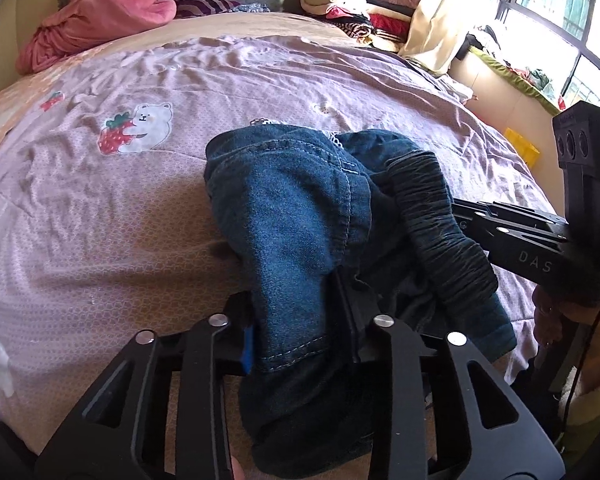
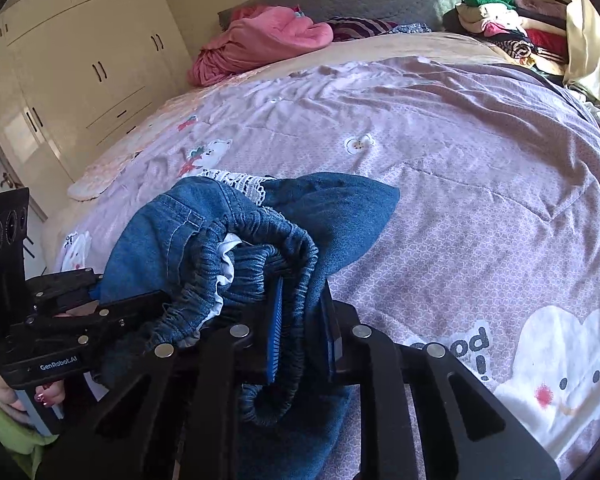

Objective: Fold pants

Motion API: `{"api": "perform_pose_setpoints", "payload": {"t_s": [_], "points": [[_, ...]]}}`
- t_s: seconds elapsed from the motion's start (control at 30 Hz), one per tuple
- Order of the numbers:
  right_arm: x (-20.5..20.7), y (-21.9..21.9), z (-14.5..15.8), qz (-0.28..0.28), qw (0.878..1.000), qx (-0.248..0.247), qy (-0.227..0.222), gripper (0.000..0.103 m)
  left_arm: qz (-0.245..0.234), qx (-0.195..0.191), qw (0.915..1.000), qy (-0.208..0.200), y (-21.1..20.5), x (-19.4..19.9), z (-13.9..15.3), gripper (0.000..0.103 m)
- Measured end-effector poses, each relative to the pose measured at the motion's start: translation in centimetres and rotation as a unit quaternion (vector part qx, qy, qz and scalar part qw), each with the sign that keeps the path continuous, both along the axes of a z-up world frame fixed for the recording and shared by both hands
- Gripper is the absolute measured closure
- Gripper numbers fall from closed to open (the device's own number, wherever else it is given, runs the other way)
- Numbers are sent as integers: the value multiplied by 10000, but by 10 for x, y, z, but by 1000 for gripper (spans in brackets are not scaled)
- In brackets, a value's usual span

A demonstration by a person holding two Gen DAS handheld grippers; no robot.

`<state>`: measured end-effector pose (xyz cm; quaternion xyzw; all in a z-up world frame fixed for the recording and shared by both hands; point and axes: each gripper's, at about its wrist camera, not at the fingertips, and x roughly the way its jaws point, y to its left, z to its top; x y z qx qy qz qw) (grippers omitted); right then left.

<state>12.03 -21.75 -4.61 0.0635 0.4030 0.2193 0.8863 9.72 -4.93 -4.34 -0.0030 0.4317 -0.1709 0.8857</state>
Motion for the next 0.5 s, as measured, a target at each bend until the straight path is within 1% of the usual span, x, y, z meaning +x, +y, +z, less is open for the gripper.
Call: {"api": "perform_pose_setpoints", "payload": {"t_s": [0.03,0.13,0.27,0.5], "points": [[-2,0,2,9,10000,30,-51,91,-64,-60,10000,-28,0,-2,4,93],[-9,0,16,29,9996,141,-249,93,-96,-15,9997,-210,-3,-9,16,94],[-13,2,35,58,9987,187,-462,93,-124,-97,9992,-374,-3,-11,31,94],[2,16,66,156,9969,118,-759,93,51,-155,9981,-599,9,8,53,94]]}}
